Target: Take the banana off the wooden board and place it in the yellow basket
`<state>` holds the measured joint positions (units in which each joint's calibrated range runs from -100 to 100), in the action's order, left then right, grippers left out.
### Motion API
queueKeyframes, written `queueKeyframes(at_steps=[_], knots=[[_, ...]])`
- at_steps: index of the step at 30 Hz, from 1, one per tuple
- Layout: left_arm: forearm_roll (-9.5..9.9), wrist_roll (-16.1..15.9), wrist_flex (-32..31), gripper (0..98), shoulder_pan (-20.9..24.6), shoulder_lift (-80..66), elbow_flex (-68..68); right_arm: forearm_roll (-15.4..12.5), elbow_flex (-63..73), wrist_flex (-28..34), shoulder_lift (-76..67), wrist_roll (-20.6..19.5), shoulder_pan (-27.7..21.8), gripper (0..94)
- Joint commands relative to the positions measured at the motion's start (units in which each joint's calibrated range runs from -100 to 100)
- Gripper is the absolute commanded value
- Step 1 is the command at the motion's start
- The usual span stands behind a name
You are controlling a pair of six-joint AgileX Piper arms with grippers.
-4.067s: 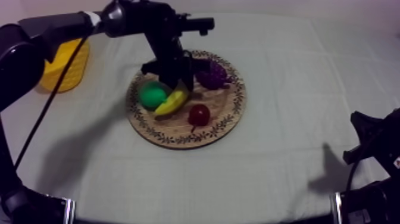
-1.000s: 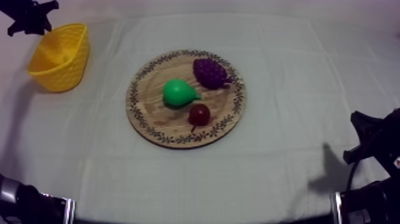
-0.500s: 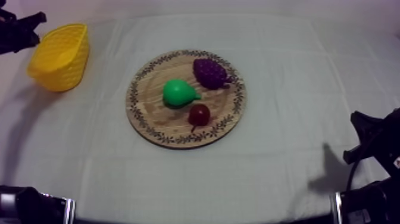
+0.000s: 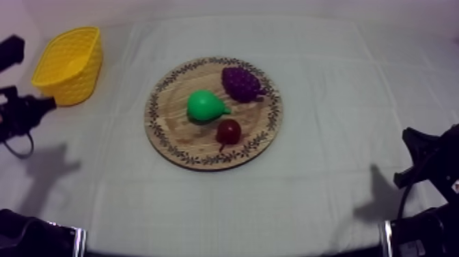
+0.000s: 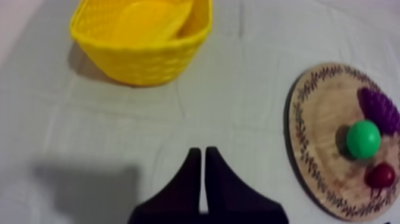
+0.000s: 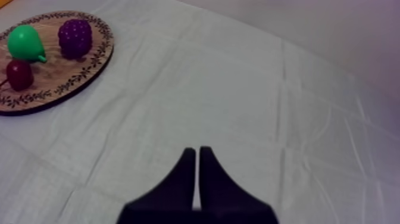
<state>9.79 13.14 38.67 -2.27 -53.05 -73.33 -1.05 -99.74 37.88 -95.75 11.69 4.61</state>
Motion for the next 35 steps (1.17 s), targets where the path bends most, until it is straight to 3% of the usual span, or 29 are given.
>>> queueKeyframes(at_steps=[1,6,11,17,27,35], knots=[[-0.12,-0.9,-0.1,0.0,-0.4,-11.1,-9.2,0.0,0.0,0.0,0.0,0.0,0.0,0.4],[0.11,-2.4,0.9,0.0,-1.8,-23.9,-18.2,0.0,0.0,0.0,0.0,0.0,0.0,0.4],[-1.65,-6.5,1.7,0.0,-1.9,-33.4,-21.4,0.0,0.0,0.0,0.0,0.0,0.0,0.4],[-3.75,-8.6,2.3,1.9,-1.5,-40.7,-22.5,0.0,0.0,0.0,0.0,0.0,0.0,0.4],[-6.50,-0.1,-2.8,0.3,-1.8,-46.7,-25.3,0.0,0.0,0.0,0.0,-0.1,0.0,0.4],[-7.04,-0.8,-4.4,0.1,-1.7,-46.9,-26.0,0.0,0.0,0.0,0.0,0.0,0.0,0.4]])
